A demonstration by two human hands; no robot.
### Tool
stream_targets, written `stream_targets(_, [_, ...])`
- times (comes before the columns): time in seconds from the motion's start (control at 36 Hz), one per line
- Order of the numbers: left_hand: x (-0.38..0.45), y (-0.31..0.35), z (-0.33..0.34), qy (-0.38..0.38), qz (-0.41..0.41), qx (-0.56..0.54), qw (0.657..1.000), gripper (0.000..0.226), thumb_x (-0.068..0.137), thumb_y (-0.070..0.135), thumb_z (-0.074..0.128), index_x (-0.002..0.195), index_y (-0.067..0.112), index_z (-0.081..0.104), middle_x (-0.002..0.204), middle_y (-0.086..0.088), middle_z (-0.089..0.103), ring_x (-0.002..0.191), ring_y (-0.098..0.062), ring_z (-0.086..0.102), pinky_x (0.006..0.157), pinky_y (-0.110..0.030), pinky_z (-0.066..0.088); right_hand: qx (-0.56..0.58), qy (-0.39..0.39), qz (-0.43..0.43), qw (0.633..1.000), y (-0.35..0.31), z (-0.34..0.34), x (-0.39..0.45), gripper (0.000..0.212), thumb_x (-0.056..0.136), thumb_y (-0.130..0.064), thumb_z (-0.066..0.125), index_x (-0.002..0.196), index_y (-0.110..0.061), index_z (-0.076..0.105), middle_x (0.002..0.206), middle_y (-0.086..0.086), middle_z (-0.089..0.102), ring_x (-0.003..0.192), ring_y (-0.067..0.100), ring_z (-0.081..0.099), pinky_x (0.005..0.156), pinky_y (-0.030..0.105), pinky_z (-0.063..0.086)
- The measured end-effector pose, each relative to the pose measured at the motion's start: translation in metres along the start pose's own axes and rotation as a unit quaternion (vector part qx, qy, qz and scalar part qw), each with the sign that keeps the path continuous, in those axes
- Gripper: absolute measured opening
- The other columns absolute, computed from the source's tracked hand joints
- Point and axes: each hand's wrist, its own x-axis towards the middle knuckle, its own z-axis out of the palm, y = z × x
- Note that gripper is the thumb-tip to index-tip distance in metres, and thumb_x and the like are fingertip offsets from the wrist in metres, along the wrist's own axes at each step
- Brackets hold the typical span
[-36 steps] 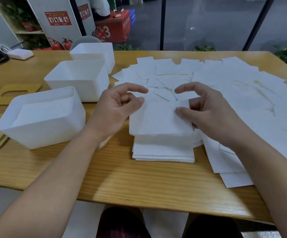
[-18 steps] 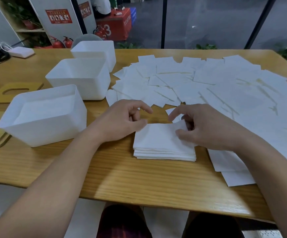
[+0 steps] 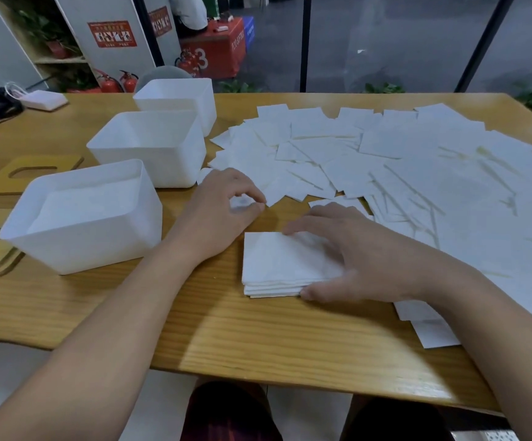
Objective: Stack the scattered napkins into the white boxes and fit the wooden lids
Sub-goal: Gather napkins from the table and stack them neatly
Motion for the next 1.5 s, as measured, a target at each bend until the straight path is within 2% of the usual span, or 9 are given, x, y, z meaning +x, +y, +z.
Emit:
stream_targets(0.14, [0.0, -0.001, 0.005, -0.047, 0.018, 0.038, 0.998, 0.017, 0.106, 0.035, 0.067, 0.114, 0.042, 0.081, 0.14, 0.031, 0.063, 0.134, 0.004, 0.042, 0.101, -0.011, 0.032, -0.007, 0.035, 0.006, 0.999, -0.001, 0.003, 0.004, 0.083, 0.087, -0.064, 0.078, 0.158, -0.044, 0.041, 0.149, -0.024, 0.043, 0.141, 0.0, 0.029, 0.111, 0.023, 0.028])
stream_targets(0.42, [-0.003, 0.014, 0.002, -0.058, 0.016, 0.048, 0.997, 0.032, 0.111, 0.025, 0.06, 0.14, 0.031, 0.073, 0.108, 0.051, 0.036, 0.118, 0.004, 0.047, 0.091, -0.006, 0.037, -0.006, 0.052, 0.004, 0.999, 0.003, 0.006, 0.007, 0.075, 0.092, -0.061, 0.075, 0.157, -0.04, 0.045, 0.158, -0.025, 0.041, 0.147, -0.006, 0.023, 0.12, 0.024, 0.021])
stream_targets(0.56, [-0.005, 0.009, 0.003, 0.005, 0.047, 0.024, 0.999, 0.029, 0.108, 0.022, 0.063, 0.132, 0.031, 0.077, 0.127, 0.033, 0.066, 0.122, 0.003, 0.051, 0.1, -0.009, 0.04, 0.025, 0.06, 0.003, 0.998, 0.004, 0.006, 0.003, 0.084, 0.084, -0.075, 0.076, 0.157, -0.046, 0.043, 0.151, -0.034, 0.037, 0.136, -0.016, 0.021, 0.117, 0.022, 0.023])
stream_targets(0.72, [-0.014, 0.023, 0.002, 0.079, 0.153, -0.088, 0.981, 0.026, 0.099, 0.004, 0.074, 0.115, 0.022, 0.083, 0.115, 0.016, 0.079, 0.113, -0.022, 0.064, 0.081, -0.028, 0.05, 0.209, 0.172, 0.031, 0.962, 0.004, 0.0, 0.006, 0.083, 0.09, -0.07, 0.069, 0.161, -0.055, 0.027, 0.138, -0.022, 0.063, 0.131, -0.001, 0.058, 0.106, 0.029, 0.048])
stream_targets(0.94, [-0.02, 0.026, 0.005, -0.049, 0.157, -0.217, 0.962, 0.019, 0.102, 0.004, 0.071, 0.11, 0.015, 0.083, 0.114, 0.005, 0.081, 0.112, -0.029, 0.066, 0.086, -0.045, 0.053, 0.254, 0.249, 0.064, 0.932, 0.003, 0.001, 0.009, 0.035, 0.105, -0.059, 0.054, 0.123, -0.037, 0.074, 0.095, -0.03, 0.069, 0.091, 0.0, 0.065, 0.078, 0.011, 0.042])
stream_targets(1.11, [-0.011, 0.021, 0.004, 0.078, 0.089, -0.158, 0.98, 0.01, 0.106, 0.025, 0.071, 0.11, 0.023, 0.081, 0.109, 0.012, 0.078, 0.11, -0.023, 0.067, 0.085, -0.047, 0.053, 0.304, 0.351, 0.014, 0.886, 0.008, -0.001, 0.012, 0.011, 0.097, -0.035, 0.08, 0.094, -0.025, 0.076, 0.093, 0.0, 0.076, 0.083, 0.027, 0.069, 0.078, 0.052, 0.056])
stream_targets(1.31, [-0.007, 0.019, -0.001, 0.055, 0.007, -0.134, 0.989, 0.055, 0.105, 0.049, 0.068, 0.156, 0.035, 0.053, 0.143, 0.023, 0.065, 0.137, -0.003, 0.056, 0.101, -0.032, 0.052, 0.326, 0.339, -0.034, 0.882, 0.013, 0.002, 0.012, 0.013, 0.095, -0.004, 0.078, 0.1, -0.015, 0.074, 0.094, 0.003, 0.075, 0.083, 0.03, 0.069, 0.082, 0.058, 0.058])
stream_targets(1.42, [-0.007, 0.024, -0.002, 0.043, -0.017, -0.204, 0.978, 0.06, 0.103, 0.049, 0.071, 0.158, 0.038, 0.049, 0.103, 0.004, 0.076, 0.104, -0.013, 0.07, 0.093, -0.031, 0.055, 0.311, 0.344, -0.043, 0.885, 0.014, 0.002, 0.012, 0.015, 0.095, -0.003, 0.079, 0.099, -0.017, 0.075, 0.093, 0.004, 0.074, 0.08, 0.028, 0.066, 0.081, 0.051, 0.058])
stream_targets(1.5, [-0.008, 0.028, -0.005, 0.063, -0.007, -0.251, 0.966, 0.045, 0.105, 0.039, 0.073, 0.148, 0.037, 0.06, 0.07, -0.012, 0.053, 0.069, -0.022, 0.054, 0.073, -0.04, 0.049, 0.314, 0.348, -0.039, 0.882, 0.014, 0.001, 0.012, 0.01, 0.098, -0.007, 0.077, 0.099, -0.017, 0.075, 0.085, 0.009, 0.069, 0.073, 0.03, 0.06, 0.07, 0.042, 0.052])
